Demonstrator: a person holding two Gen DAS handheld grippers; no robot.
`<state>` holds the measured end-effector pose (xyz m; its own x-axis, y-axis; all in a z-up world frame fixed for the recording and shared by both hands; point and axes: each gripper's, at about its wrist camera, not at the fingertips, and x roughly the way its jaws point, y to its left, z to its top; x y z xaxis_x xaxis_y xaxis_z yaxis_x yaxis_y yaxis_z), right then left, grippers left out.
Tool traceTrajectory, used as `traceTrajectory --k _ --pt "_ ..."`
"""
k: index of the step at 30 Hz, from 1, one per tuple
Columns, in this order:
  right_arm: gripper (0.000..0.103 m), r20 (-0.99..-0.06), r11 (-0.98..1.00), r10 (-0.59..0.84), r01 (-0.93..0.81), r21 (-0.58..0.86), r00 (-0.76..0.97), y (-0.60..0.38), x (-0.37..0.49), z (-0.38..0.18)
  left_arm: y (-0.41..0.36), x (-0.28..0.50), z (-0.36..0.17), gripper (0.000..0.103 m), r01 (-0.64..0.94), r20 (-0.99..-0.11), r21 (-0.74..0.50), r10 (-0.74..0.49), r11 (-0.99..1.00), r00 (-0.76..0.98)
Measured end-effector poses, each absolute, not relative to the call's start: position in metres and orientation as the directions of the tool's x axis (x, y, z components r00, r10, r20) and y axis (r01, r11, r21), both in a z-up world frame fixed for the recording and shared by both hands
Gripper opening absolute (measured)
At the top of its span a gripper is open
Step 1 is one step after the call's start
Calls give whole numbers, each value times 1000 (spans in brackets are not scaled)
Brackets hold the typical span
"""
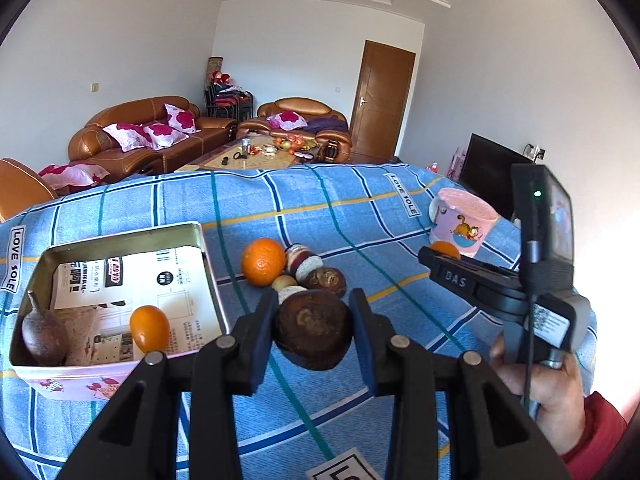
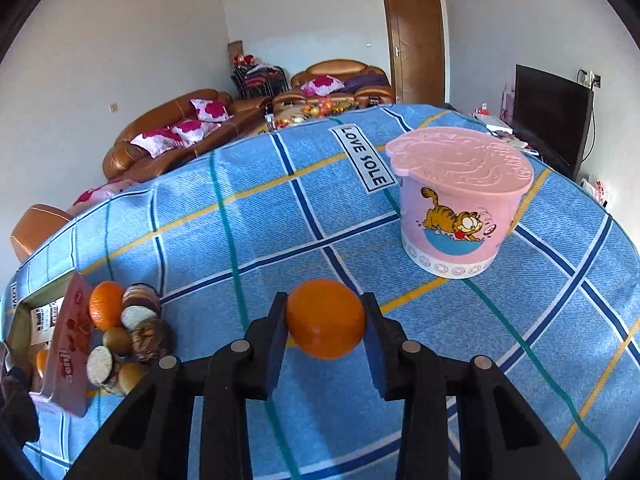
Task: Organize fruits
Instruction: 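Carry the mangosteen with the left tool while the right tool carries the orange to the tin tray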
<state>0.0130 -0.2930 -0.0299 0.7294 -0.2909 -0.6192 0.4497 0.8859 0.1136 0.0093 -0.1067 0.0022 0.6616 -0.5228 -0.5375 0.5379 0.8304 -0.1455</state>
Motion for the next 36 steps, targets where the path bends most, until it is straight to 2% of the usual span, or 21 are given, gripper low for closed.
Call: traceTrajectory --k 8,17,27,36 --pt "37 -508 887 -317 440 140 801 -257 -13 -17 -109 11 -8 38 508 -563 -87 -463 857 684" --pt "38 -454 902 -302 406 150 838 -233 -38 -14 -103 6 -13 38 449 -564 5 -368 894 739" --pt "38 -437 919 -269 364 149 858 -203 -43 -13 -67 10 -5 38 364 -531 24 -297 931 794" --pt "38 -423 957 -172 252 142 890 -151 -24 -9 -28 25 1 38 260 -506 50 -200 964 839"
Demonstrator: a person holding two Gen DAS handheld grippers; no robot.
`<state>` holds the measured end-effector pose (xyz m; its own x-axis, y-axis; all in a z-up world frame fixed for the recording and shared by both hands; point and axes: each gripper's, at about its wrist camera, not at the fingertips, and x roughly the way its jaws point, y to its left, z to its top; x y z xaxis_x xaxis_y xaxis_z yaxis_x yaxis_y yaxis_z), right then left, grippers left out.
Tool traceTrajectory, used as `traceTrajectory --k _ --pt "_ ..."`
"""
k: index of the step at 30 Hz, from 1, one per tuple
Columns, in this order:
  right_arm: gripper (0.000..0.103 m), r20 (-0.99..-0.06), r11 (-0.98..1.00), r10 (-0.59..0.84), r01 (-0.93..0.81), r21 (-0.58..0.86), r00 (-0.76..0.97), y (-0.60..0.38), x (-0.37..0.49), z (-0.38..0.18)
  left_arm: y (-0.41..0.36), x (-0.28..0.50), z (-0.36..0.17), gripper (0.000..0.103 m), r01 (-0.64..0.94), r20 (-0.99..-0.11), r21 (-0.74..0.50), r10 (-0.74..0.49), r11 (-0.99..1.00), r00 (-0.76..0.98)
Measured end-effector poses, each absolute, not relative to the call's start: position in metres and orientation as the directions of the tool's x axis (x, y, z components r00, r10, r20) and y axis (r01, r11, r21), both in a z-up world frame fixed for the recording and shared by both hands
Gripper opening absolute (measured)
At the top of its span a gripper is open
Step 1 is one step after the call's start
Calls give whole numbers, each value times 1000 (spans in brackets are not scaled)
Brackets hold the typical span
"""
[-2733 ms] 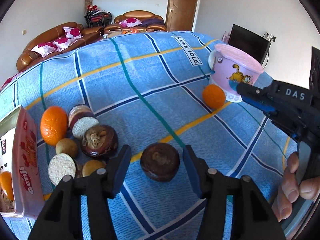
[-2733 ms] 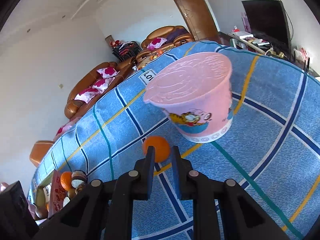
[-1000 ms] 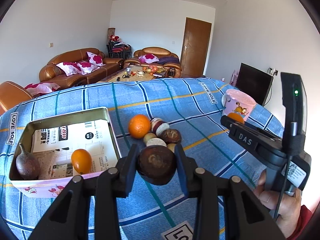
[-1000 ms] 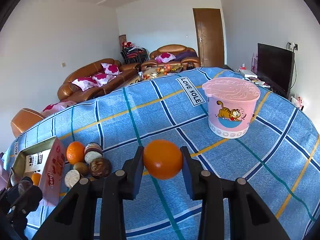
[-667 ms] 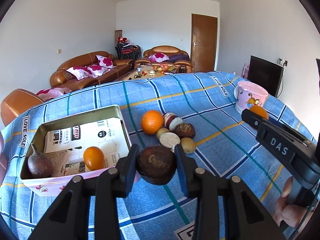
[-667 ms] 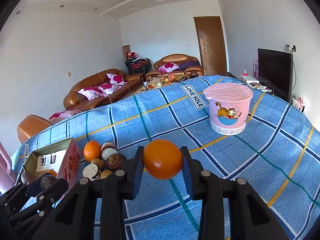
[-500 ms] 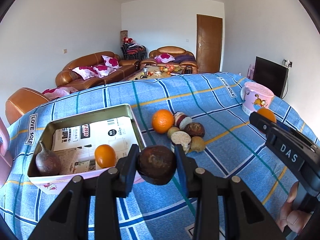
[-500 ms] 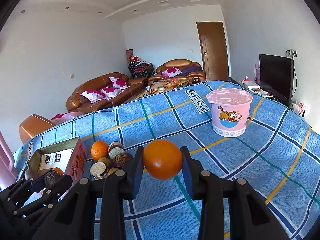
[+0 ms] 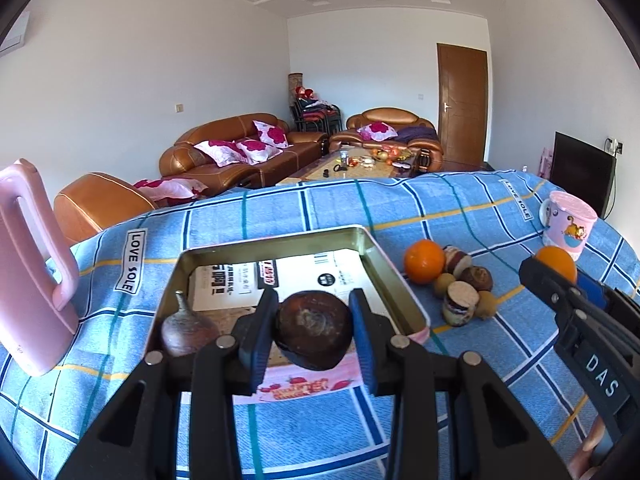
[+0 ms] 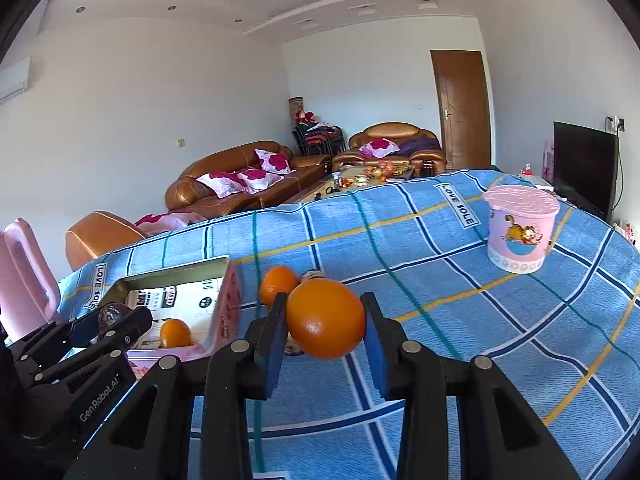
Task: Organize fruits
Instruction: 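Carry the mangosteen with the left tool while the right tool carries the orange to the tin tray, then open the left tool releasing the mangosteen into the tray while the right tool drops the orange in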
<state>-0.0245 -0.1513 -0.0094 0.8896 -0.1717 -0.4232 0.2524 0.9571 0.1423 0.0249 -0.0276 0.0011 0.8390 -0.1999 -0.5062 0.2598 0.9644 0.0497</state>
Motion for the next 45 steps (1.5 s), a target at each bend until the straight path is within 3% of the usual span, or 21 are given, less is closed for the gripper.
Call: traceTrajectory --k 12,19,38,45 --pt "38 -408 981 -40 113 157 912 -89 15 -3 15 46 -1 38 133 -505 66 -82 989 859" --pt "38 -445 982 -16 97 160 895 -72 50 -12 32 63 -5 38 75 -543 43 -40 996 839" --pt "39 -565 972 91 50 229 820 -77 87 -38 29 77 -19 38 40 -580 105 29 994 814" --pt "39 -562 956 162 12 292 811 -81 91 -43 27 78 -19 38 39 -576 120 37 992 816"
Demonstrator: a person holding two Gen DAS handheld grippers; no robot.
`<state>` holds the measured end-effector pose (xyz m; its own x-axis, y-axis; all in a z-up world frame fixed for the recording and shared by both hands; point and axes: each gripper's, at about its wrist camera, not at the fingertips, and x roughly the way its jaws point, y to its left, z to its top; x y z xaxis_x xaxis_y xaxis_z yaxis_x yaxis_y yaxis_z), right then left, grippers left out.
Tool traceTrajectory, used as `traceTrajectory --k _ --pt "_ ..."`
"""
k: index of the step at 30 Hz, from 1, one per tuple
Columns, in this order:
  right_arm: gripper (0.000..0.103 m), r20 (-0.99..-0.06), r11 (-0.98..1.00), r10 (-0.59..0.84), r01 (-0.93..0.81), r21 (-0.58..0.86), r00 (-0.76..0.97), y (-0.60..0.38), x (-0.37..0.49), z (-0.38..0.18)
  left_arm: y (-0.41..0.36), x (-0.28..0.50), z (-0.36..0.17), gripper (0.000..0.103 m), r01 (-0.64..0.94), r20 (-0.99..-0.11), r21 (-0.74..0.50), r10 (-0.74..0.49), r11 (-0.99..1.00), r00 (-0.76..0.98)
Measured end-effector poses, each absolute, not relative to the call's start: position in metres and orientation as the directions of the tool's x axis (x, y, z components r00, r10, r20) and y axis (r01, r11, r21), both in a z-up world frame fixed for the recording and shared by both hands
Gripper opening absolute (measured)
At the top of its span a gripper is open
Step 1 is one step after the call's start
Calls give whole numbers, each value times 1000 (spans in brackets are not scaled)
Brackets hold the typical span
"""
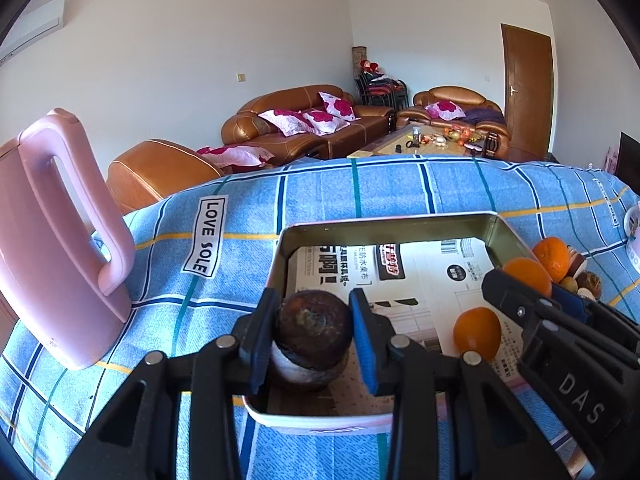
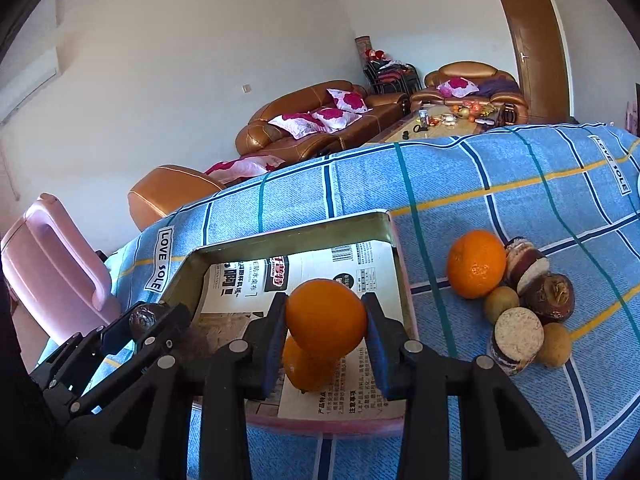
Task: Organize fruits
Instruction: 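Open the left tool releasing the mangosteen into the tray while the right tool drops the orange in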
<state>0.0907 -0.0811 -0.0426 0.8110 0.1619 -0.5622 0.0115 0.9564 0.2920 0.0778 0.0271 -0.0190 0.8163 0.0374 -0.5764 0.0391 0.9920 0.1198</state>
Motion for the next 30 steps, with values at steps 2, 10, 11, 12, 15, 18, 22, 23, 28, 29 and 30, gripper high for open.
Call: traceTrajectory --k 2,10,11,12,15,18,22,23,28,29,30 --pt "40 -556 951 181 0 310 811 -82 90 -42 27 78 -19 38 37 -576 120 39 992 817" --pt "54 -508 931 212 -15 364 835 -87 84 -42 27 77 -18 52 30 -566 127 48 991 823" --pt "54 -503 931 215 -19 365 837 -87 83 -41 27 76 -17 62 27 -563 124 47 992 825" --pt "54 -497 930 216 -23 366 841 -87 83 -40 27 75 -16 83 26 -555 116 43 993 830" --pt "54 -461 930 198 -18 367 865 -91 76 -35 27 65 -9 103 25 -500 99 28 995 866" --pt "54 -429 927 166 8 375 888 -100 69 -30 21 60 -5 103 30 -469 122 31 992 883" --pt "55 -442 920 131 57 387 887 -112 68 -31 14 61 -7 103 43 -477 156 37 987 878" --pt "55 -444 920 125 65 387 887 -115 67 -32 13 60 -6 103 43 -474 160 39 986 880" --pt "54 -426 930 32 130 345 904 -135 55 -26 16 56 -1 103 48 -466 122 15 991 885" --pt "54 -421 931 0 154 332 907 -141 50 -25 16 54 1 103 54 -464 114 5 992 886" --pt "54 -423 932 -36 183 313 906 -149 45 -24 16 53 2 103 63 -461 105 -7 992 887"
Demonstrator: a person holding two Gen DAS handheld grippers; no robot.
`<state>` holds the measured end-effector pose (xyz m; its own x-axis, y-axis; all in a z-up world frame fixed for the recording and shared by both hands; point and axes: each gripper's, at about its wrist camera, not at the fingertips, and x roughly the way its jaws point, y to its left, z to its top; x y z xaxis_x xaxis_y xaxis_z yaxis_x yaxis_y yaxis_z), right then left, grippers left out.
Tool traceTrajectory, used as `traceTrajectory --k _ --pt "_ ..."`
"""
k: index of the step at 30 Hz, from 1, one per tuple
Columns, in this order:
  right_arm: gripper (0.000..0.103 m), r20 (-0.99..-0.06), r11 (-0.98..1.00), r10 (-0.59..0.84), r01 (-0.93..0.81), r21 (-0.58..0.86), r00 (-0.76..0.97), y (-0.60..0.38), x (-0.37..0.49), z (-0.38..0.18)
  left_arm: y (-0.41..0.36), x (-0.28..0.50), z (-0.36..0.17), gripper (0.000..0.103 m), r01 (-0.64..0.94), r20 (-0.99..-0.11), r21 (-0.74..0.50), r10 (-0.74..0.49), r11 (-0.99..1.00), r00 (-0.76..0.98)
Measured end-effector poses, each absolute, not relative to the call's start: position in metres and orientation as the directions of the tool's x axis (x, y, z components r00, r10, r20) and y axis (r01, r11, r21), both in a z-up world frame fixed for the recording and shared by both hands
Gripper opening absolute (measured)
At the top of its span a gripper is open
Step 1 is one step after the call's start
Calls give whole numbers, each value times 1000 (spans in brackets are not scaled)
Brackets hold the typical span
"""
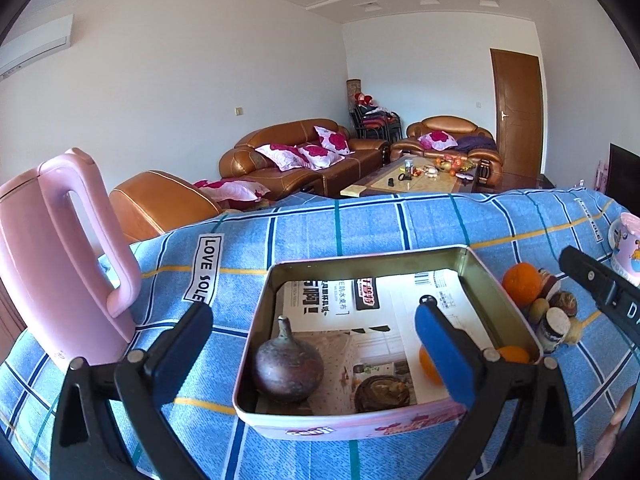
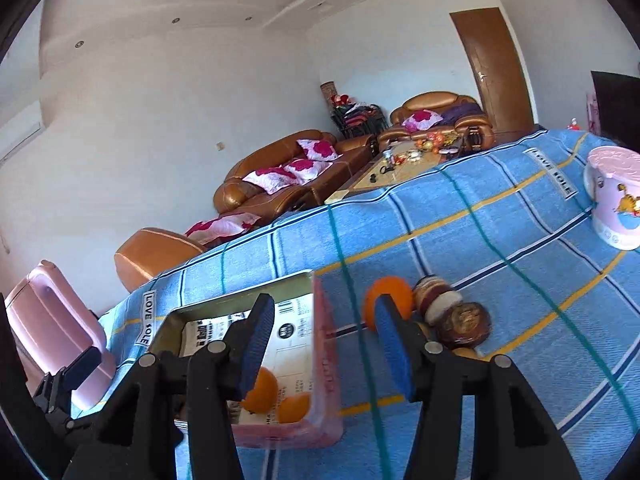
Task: Organize fruits
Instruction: 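Grasp a small tan longan with the right tool while the left tool approaches the fruit pile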
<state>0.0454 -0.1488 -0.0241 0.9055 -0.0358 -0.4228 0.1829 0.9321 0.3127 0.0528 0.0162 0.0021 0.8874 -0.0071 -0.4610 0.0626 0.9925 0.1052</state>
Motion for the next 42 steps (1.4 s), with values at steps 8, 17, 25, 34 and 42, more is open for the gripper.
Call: traceTrajectory --k 8,17,25,34,42 --pt "54 -446 914 -188 322 246 875 -220 15 -26 -4 36 5 103 203 -454 72 -149 976 878" --pt "54 -541 953 -85 227 202 837 -232 20 -34 -40 15 2 101 356 -473 50 -292 933 831" --pt "36 -641 982 29 99 162 767 -213 29 -49 -54 6 -3 88 367 -521 25 -302 930 799" --pt "35 -741 992 60 43 119 669 -198 61 -67 -64 4 -7 84 397 -548 5 -330 918 769" --pt "27 -751 987 136 -25 157 647 -211 69 -71 -105 19 -17 74 386 -637 4 -295 923 712"
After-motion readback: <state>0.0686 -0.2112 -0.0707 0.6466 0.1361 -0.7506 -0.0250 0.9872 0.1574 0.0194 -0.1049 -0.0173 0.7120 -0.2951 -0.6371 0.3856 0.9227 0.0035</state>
